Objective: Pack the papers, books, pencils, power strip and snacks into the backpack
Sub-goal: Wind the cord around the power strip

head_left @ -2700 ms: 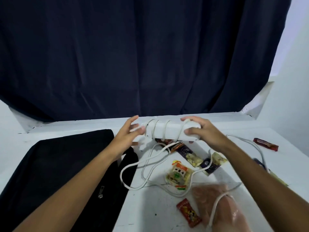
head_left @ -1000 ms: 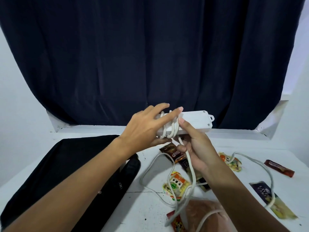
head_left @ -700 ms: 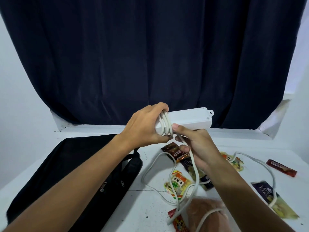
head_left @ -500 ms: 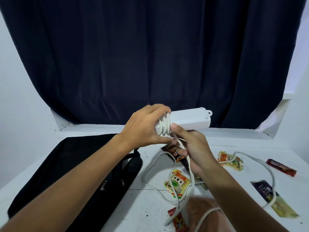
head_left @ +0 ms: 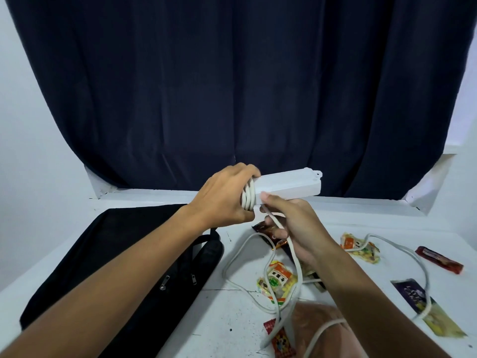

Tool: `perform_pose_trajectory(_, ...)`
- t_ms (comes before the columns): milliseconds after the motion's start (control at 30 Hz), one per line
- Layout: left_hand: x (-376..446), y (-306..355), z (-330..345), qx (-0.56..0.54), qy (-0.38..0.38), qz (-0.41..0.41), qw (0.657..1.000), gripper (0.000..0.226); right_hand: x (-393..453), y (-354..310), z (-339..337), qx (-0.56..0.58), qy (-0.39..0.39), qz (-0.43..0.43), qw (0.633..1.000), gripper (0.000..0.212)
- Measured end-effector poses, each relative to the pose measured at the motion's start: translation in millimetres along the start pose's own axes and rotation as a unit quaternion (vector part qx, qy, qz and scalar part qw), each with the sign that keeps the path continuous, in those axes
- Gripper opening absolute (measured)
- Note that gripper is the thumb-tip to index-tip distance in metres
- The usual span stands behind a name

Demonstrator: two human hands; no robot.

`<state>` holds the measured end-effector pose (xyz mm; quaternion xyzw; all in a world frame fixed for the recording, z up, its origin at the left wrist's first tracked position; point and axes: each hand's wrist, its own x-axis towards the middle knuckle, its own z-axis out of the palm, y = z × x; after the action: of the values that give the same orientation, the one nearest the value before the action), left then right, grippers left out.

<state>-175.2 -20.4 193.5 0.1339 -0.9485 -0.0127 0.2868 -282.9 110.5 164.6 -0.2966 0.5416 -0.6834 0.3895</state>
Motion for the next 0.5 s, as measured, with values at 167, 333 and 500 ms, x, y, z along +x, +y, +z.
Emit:
perform_pose_trajectory(167,3.1,-19.9,5.2,0.021,0.013,-0.068,0.997,0.070,-12.5,0.8,2.3,-0.119,-0.084,0.036,0.989,0.022)
perform_pose_trajectory(333,-4.2,-45.3,8.4,0.059,-0.060,-0.080,0.993,0.053,-21.8,-14.4,-6.3,-0.448,-0.056,-0.085,0.888,0.024)
perform_pose_trajectory(500,-20.7,-40.9,4.6,-0.111,-0.166,-0.090,0.976,0.077,18.0,-56.6,-33.7,-0.442,-0.002,-0.290,0.849,0.007)
